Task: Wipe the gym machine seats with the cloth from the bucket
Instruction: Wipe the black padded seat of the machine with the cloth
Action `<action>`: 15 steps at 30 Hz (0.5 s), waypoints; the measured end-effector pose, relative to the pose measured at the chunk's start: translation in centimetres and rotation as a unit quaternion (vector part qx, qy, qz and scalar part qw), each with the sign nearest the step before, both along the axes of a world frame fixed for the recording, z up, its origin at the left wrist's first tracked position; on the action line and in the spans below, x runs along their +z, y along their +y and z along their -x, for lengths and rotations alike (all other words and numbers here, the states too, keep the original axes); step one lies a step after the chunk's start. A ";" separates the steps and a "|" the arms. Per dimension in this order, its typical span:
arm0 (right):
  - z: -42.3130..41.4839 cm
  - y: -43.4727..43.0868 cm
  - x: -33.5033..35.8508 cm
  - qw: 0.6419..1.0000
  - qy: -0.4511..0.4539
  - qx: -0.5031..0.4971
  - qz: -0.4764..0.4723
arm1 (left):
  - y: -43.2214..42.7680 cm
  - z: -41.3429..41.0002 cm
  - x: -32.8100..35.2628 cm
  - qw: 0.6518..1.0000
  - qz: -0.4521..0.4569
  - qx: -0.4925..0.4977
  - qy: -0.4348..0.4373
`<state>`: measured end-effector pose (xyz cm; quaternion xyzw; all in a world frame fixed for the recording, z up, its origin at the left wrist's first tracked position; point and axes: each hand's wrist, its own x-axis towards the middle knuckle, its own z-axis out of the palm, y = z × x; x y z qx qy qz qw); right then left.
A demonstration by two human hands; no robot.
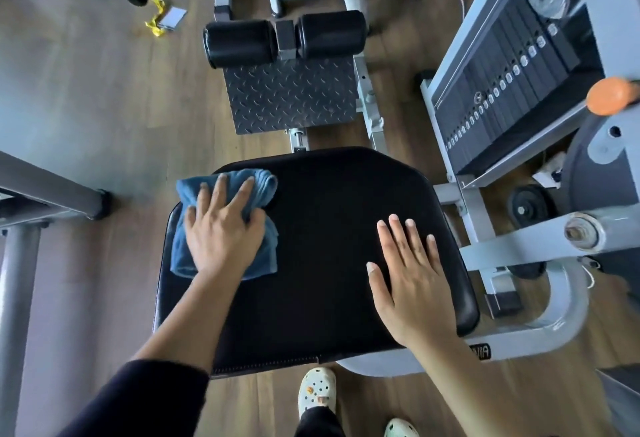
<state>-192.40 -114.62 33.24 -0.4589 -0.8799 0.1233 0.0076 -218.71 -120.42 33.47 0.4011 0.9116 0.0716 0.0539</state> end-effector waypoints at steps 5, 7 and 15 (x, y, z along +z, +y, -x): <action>-0.1 0.1 0.1 1.000 0.002 0.001 0.007 | -0.1 -2.5 -0.5 0.986 -0.021 -0.164 -0.002; -0.1 0.1 0.2 1.000 0.002 -0.002 0.009 | -1.5 -0.9 -0.3 0.987 -0.023 -0.161 0.000; 0.0 0.2 0.2 1.000 0.016 -0.003 0.014 | 4.9 -3.5 -0.4 0.985 -0.024 -0.170 -0.017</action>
